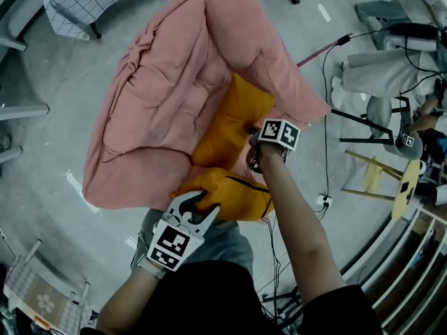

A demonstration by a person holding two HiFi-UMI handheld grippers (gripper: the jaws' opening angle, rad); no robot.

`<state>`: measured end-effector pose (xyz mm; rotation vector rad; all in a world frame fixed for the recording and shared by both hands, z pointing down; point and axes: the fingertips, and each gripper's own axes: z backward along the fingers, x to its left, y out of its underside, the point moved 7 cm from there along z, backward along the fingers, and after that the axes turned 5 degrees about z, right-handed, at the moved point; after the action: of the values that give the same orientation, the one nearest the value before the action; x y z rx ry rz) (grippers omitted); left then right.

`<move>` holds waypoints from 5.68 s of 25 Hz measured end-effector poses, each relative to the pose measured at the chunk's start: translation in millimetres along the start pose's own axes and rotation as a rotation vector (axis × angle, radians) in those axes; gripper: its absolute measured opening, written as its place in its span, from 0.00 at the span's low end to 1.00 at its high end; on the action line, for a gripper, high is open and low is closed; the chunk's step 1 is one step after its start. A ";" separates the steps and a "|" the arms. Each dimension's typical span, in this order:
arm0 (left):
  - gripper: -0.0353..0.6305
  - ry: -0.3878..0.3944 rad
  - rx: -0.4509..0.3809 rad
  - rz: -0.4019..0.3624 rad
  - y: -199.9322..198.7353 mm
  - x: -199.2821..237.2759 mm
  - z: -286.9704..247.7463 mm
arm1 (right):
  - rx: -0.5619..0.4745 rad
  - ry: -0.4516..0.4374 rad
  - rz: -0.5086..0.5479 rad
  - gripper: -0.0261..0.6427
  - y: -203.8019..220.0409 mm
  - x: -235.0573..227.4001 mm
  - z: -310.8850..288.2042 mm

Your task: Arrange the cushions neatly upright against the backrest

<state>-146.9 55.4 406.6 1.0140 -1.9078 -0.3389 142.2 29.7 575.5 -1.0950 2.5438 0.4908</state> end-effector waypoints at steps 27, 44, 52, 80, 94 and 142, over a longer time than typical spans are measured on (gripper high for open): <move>0.31 -0.032 0.005 0.072 -12.3 11.5 -24.1 | -0.155 0.097 0.365 0.29 -51.6 -25.6 -6.8; 0.31 -0.042 -0.015 0.109 -15.6 16.7 -28.3 | -0.059 0.118 0.414 0.27 -100.2 -10.1 -85.3; 0.31 -0.051 -0.028 0.140 -14.2 21.9 -30.9 | -0.035 0.136 0.417 0.26 -110.8 -17.3 -105.6; 0.31 -0.089 0.049 0.009 -6.9 29.9 -22.5 | -0.073 0.062 0.368 0.35 -28.0 -30.1 31.5; 0.31 -0.067 0.103 -0.036 -9.9 40.2 -20.8 | -0.216 0.130 0.139 0.40 84.0 -50.7 136.6; 0.28 -0.118 0.071 0.046 -7.9 47.7 -35.3 | -0.395 -0.029 -0.322 0.22 217.2 -79.8 143.0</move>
<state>-125.2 19.9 449.6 1.0147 -2.0589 -0.3120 56.0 282.0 521.8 -1.5843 2.2345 0.9341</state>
